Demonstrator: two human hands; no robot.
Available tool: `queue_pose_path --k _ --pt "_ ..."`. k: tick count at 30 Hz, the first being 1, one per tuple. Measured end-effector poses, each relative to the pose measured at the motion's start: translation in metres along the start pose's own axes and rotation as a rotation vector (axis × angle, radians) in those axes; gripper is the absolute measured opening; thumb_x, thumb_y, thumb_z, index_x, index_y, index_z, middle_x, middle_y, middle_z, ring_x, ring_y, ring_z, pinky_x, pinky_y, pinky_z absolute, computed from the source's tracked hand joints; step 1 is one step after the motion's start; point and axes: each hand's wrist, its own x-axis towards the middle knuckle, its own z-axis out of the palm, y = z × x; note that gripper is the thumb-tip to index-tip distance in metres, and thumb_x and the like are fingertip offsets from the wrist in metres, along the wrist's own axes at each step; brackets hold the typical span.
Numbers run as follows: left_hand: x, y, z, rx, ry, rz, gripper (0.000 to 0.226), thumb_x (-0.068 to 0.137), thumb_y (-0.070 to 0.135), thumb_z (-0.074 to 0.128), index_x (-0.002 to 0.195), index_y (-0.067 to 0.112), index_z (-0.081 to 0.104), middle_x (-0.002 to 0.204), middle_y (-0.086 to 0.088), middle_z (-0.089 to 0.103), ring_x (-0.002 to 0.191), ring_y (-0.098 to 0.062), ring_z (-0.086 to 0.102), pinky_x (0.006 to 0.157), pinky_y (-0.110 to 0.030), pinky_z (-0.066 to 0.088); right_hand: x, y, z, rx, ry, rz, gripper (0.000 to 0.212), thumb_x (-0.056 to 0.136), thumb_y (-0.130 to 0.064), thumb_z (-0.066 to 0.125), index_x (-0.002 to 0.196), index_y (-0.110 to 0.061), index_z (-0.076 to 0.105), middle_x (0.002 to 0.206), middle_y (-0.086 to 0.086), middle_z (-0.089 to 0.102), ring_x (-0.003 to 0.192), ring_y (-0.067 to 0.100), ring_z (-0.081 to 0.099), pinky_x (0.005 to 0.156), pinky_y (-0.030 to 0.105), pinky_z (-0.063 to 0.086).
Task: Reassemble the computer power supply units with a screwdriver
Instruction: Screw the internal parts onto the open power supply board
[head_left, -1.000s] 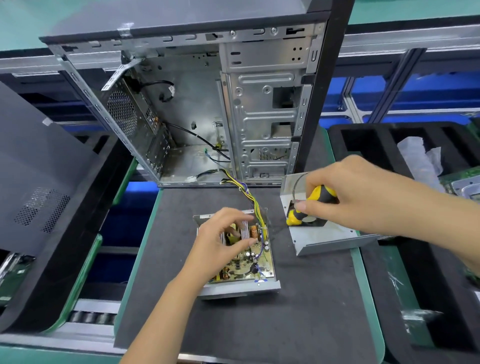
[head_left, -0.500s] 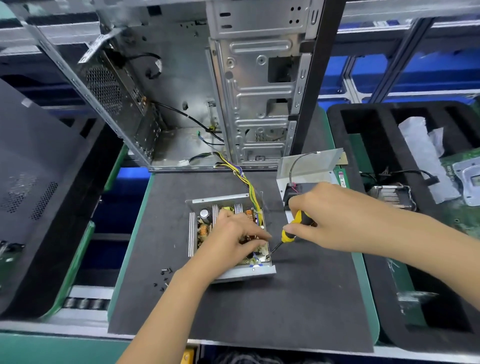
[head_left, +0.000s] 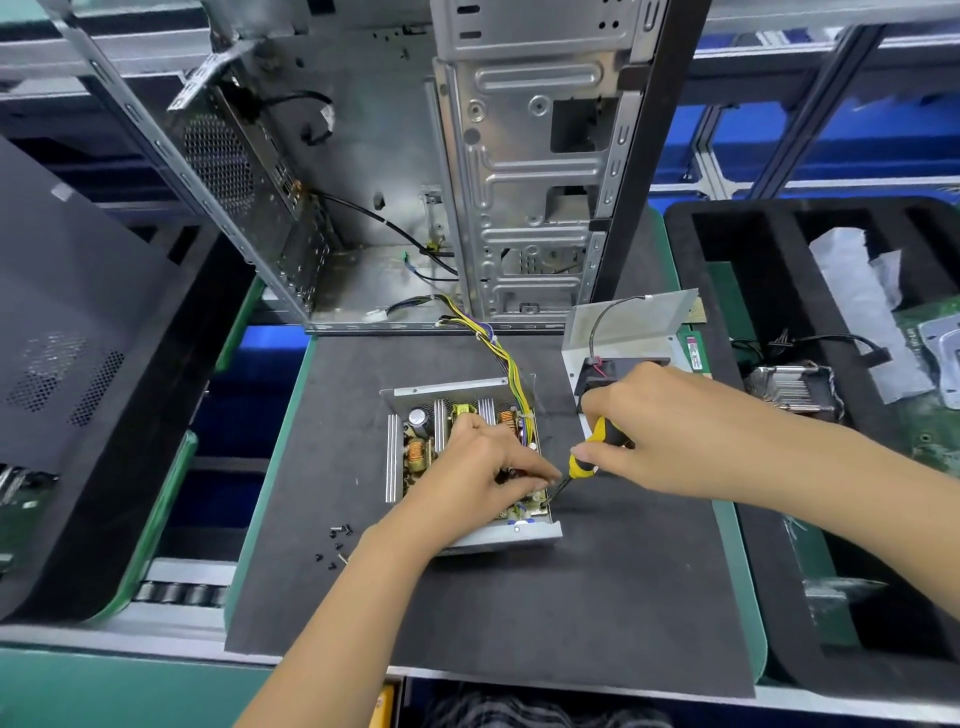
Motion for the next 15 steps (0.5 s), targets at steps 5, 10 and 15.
queue_pose_path --k 5,10,15 --pt "-0.0003 -0.0014 0.0003 0.008 0.004 0.003 0.016 0.089 0.025 0.071 0.102 0.03 0.076 0.083 0.012 0.065 0.095 -0.018 0.049 0.091 -0.011 0.017 0.0014 -0.0009 0.0012 -0.002 -0.002 0.002 0.041 0.092 -0.049 0.048 0.064 -0.022 0.035 0.064 -0.005 0.041 0.053 0.009 0.036 0.044 0.025 0.025" --pt "0.0003 -0.003 0.0017 0.003 -0.007 -0.003 0.016 0.089 0.026 0.07 0.102 0.031 0.076 0.082 0.015 0.063 0.096 -0.015 0.05 0.093 -0.012 0.017 0.0015 -0.001 0.0031 -0.011 -0.003 0.005 0.042 0.092 -0.048 0.049 0.064 -0.021 0.034 0.064 -0.004 0.041 0.052 0.007 0.034 0.044 0.025 0.025" --pt "0.0008 -0.0048 0.0034 0.01 -0.031 -0.028 0.016 0.09 0.03 0.069 0.104 0.035 0.075 0.089 0.007 0.068 0.099 -0.029 0.052 0.092 -0.019 0.021 0.0019 -0.0018 0.0042 -0.014 -0.007 0.012 0.042 0.092 -0.049 0.048 0.065 -0.021 0.035 0.065 -0.003 0.043 0.053 0.007 0.034 0.043 0.025 0.023"
